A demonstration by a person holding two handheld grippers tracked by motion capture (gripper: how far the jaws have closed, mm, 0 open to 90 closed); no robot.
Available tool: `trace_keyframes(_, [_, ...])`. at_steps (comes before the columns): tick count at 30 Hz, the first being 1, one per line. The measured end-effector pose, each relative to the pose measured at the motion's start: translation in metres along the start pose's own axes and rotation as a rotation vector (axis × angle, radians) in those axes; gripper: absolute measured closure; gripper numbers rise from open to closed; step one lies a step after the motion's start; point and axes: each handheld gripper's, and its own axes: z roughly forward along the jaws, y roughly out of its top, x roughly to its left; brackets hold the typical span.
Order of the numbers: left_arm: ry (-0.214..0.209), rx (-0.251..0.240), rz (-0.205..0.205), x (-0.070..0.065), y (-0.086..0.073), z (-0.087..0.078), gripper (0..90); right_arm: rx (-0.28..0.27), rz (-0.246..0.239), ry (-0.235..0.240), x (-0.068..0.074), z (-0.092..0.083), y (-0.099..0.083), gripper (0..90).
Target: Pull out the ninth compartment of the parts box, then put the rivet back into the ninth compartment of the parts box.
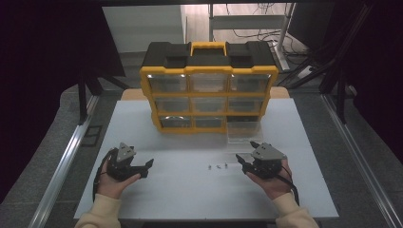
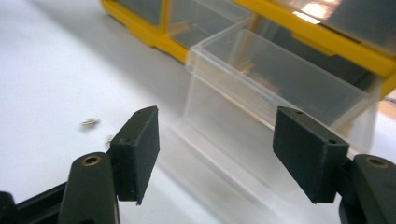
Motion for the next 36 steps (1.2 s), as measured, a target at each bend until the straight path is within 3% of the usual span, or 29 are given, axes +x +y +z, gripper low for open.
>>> trace_keyframes(2, [-0.003,0.002,0.011,-0.001,0.0,-0.001,13.3,0.005,0.038,0.047,-0.001,-0.006,-0.001,33.1])
trace_keyframes(5, [-0.006,0.007,0.011,-0.001,-0.002,-0.001,13.3,0.005,0.07,0.077,-0.002,-0.011,-0.002,33.1])
trace_keyframes(8, [-0.014,0.004,-0.002,0.0,-0.001,-0.002,13.2,0.018,0.139,0.143,-0.003,-0.018,-0.008,32.4])
trace_keyframes(12, [-0.021,0.007,-0.008,0.0,0.001,-0.002,11.7,0.04,0.168,0.169,-0.006,-0.021,-0.013,32.3])
trace_keyframes(20, [-0.014,0.013,-0.006,-0.005,0.001,-0.005,10.9,0.09,0.226,0.168,-0.015,-0.023,-0.025,30.8])
trace_keyframes(27, [-0.007,0.017,-0.019,-0.003,0.0,-0.009,10.9,0.106,0.237,0.166,-0.018,-0.018,-0.024,30.2])
trace_keyframes(36, [-0.017,0.015,-0.004,-0.01,0.002,-0.009,10.8,0.129,0.224,0.169,-0.015,-0.018,-0.023,29.5])
